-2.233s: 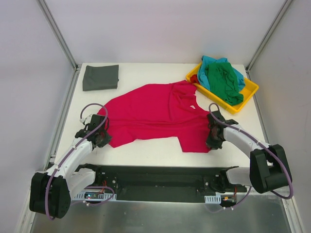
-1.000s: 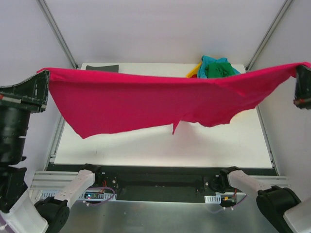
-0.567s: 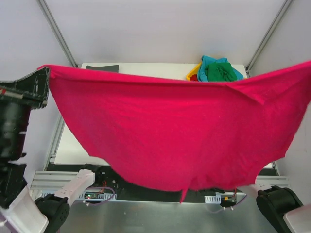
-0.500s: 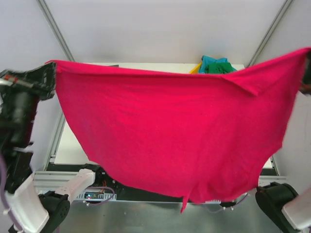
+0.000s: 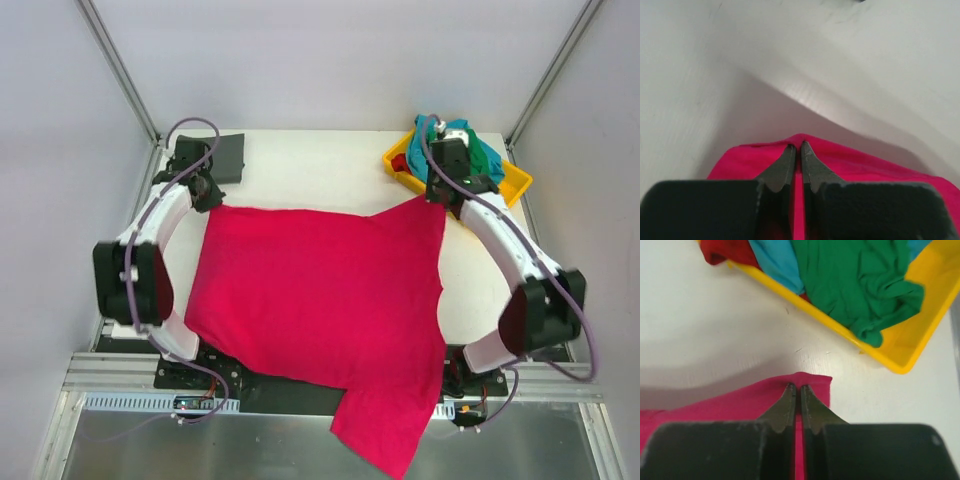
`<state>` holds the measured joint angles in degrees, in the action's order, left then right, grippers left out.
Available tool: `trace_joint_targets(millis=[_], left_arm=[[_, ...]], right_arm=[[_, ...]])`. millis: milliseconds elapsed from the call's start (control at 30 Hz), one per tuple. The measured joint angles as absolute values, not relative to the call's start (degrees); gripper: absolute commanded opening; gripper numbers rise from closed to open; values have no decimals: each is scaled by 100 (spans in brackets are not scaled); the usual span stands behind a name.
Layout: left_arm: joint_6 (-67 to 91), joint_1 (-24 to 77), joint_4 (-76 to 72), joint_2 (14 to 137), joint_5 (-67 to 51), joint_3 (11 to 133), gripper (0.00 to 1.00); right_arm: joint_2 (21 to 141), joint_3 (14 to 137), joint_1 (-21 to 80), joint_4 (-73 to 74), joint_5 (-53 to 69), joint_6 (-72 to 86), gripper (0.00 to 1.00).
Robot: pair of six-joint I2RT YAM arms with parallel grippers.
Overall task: Fold and stack the t-shirts
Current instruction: Flatten out the tshirt, then fold the flattened tshirt in 1/3 of the way
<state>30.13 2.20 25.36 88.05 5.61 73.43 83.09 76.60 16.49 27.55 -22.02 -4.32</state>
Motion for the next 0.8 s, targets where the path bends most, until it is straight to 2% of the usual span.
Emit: trace_joint_targets(millis=[167,300,567,800], left_arm=[[2923,-16,2211,10388,60,7408,0],[2886,-145,2038,10956,-272,7677,0],[2867,-447,1796,11004,-576,7758,0],[2871,-456,1737,10206,-598,7094,0]], right_arm=[[9651,7679,1636,2342,-2036,-137,1],[10278,7782,1636,2231,-1968,56,1],[10130,7848,1638,2305,-1833,272,1],[9021,7432,1643,2873,-1632,563,1]])
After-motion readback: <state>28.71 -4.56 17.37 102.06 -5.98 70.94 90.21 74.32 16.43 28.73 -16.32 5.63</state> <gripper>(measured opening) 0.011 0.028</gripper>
